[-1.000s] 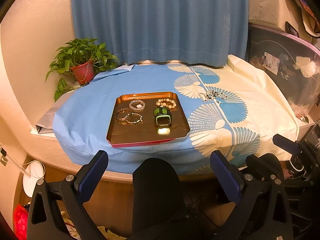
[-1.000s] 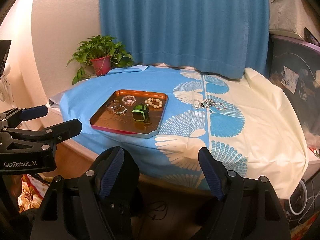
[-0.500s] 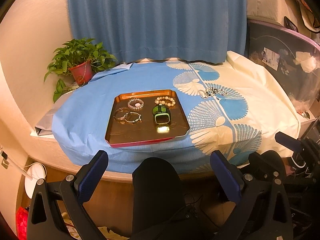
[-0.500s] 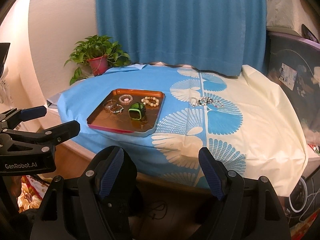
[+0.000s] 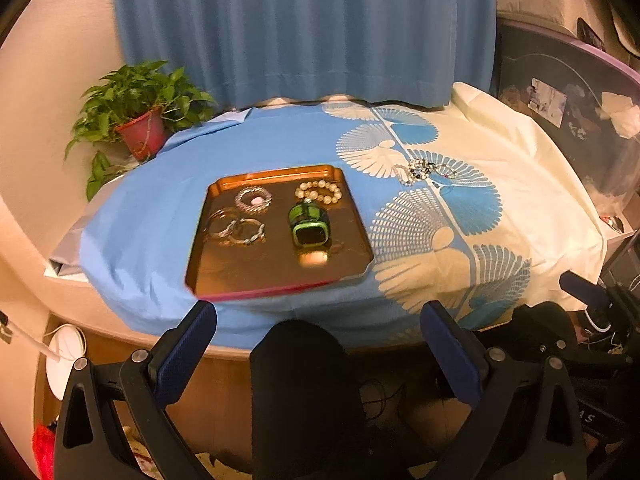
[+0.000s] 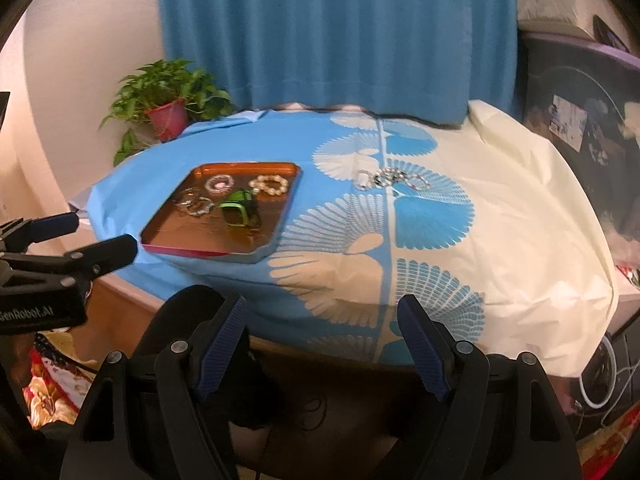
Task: Organize jewelry
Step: 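Grasp a black-and-white bead bracelet with the left tool while the right tool grasps a pink bead bracelet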
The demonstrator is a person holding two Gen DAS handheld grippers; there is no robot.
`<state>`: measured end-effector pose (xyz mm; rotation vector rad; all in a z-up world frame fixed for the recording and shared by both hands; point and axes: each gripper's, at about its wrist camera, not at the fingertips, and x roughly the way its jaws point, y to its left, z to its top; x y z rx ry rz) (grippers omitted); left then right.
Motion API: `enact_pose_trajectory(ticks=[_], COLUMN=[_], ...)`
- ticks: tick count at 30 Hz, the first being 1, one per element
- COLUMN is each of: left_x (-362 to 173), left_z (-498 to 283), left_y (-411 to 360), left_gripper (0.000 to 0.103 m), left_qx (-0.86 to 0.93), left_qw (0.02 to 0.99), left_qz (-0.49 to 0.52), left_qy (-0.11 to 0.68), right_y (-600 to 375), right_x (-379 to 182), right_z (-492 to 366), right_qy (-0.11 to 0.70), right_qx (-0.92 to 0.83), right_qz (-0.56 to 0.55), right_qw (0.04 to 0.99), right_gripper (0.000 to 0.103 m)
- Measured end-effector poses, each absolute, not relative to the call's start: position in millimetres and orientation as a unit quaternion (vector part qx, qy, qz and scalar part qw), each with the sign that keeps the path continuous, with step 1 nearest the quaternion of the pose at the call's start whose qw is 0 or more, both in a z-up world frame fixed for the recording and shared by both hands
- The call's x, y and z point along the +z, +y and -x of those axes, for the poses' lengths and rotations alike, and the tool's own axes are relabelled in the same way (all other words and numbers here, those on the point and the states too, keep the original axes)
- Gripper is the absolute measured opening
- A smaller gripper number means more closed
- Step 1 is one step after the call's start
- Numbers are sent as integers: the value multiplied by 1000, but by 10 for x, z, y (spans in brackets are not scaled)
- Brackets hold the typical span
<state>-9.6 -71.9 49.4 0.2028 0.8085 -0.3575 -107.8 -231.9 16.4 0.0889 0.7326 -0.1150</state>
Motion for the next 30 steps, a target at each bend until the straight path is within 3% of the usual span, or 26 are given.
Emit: enact_pose_trajectory(ticks=[9, 17, 30], left_x=[621, 537, -310], left_z=[-632, -1510, -2779], left_y=[-1312, -2237, -3440], left_gripper=[101, 101, 99], left_qx=[-232, -289, -351], left_qw=[889, 875, 807], left_qz=[-71, -132, -240], left_qy=[388, 364, 410], right_y=[-2961, -3780, -4631], right_x=[24, -118, -635], right_z=[719, 39, -1513], right_qy=[368, 366, 392], right_qx=[-107, -151, -141], right_qz=[-61, -73, -76], right_qw=[922, 915, 906], right_gripper=[78, 78, 78])
